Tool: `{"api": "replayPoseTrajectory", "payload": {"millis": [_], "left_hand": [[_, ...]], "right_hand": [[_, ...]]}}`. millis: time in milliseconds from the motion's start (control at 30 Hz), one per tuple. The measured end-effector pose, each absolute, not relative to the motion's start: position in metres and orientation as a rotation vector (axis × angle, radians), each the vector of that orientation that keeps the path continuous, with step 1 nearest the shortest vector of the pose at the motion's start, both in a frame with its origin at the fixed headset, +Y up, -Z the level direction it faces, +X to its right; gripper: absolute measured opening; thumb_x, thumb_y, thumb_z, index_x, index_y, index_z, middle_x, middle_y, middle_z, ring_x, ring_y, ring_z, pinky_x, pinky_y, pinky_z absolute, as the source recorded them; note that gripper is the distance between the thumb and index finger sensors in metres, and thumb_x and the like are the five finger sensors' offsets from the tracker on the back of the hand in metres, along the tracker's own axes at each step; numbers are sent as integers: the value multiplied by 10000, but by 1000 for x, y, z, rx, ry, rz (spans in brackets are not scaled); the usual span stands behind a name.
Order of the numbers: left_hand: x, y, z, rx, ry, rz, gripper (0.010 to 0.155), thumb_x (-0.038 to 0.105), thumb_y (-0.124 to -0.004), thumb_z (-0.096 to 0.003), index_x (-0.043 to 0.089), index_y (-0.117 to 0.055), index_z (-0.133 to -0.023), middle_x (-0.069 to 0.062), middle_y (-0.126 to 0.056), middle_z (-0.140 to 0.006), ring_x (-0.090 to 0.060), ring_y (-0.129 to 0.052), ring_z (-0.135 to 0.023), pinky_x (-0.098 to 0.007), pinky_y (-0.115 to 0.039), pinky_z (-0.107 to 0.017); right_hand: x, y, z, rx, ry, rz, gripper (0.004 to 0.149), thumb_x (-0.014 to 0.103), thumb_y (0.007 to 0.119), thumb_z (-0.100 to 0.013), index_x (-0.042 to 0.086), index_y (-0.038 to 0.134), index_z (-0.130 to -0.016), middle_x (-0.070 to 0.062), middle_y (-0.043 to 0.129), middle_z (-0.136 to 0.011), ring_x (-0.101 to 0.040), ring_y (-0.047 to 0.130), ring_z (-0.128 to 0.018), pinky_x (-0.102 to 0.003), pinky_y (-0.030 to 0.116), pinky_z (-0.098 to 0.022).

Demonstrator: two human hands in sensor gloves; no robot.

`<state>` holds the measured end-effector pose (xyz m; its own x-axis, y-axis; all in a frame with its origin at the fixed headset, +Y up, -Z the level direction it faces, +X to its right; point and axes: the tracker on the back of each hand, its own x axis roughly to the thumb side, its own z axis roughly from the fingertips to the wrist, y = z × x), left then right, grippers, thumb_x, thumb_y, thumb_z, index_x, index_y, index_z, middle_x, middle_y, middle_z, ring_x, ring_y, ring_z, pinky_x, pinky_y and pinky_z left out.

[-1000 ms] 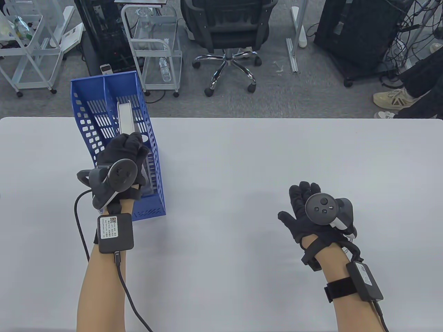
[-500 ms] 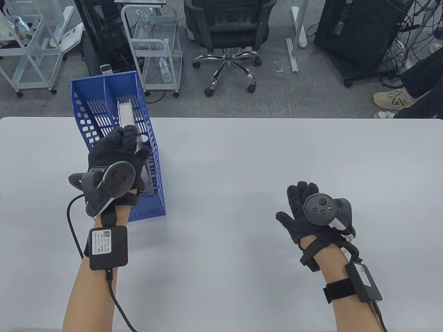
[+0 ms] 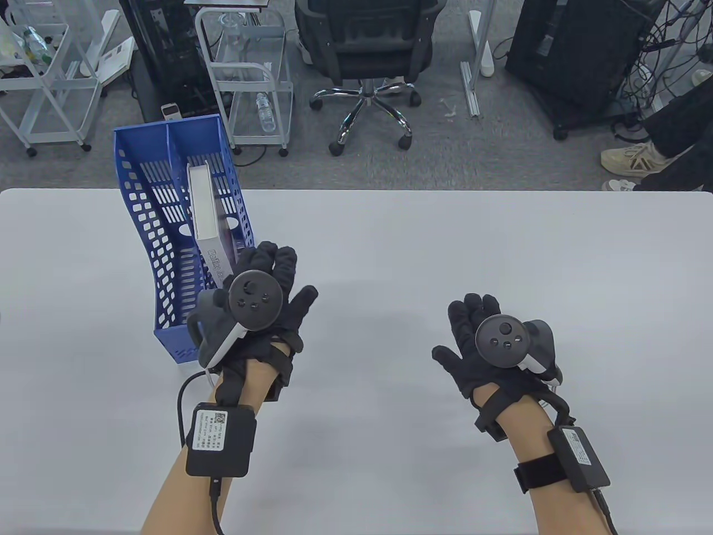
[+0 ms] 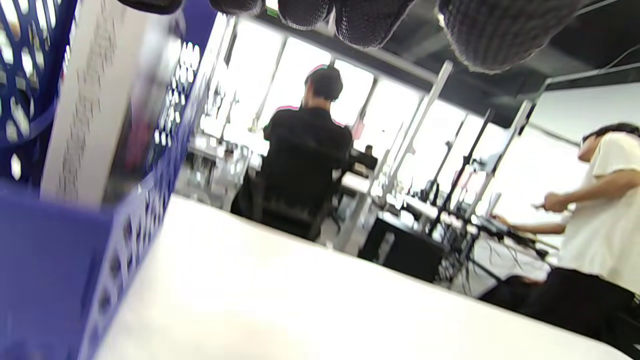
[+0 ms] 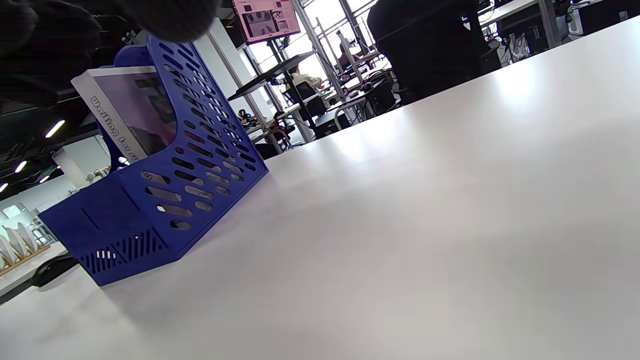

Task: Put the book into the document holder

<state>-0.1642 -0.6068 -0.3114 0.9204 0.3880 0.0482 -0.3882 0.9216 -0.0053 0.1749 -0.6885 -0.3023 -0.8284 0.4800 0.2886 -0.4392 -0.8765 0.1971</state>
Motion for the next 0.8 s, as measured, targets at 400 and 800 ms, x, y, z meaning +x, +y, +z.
{"api": "replayPoseTrajectory", "payload": {"millis": [400,800], "left_hand": [[-130,-688,-280,-309,-133,493,841,663,-667,-424,338,-222,-1060,65,-76,-1142,-323,-74,-1095,-641,-322,-757],[-125,-720,-278,-293,-115,404,905,676,-645,-417,338,-30,-989,81,106,-1063,-269,100,-1033,-622,-175,-747]], "right_hand": [[118,-690,-277,678,267,2681,841,557,658,-452,47,238,-971,-262,110,-1024,-574,88,-903,-764,283,-594],[93,-710,-268,758,388,2734,848,564,645,-451,45,217,-966,-257,89,-1018,-570,75,-901,-763,279,-595]]}}
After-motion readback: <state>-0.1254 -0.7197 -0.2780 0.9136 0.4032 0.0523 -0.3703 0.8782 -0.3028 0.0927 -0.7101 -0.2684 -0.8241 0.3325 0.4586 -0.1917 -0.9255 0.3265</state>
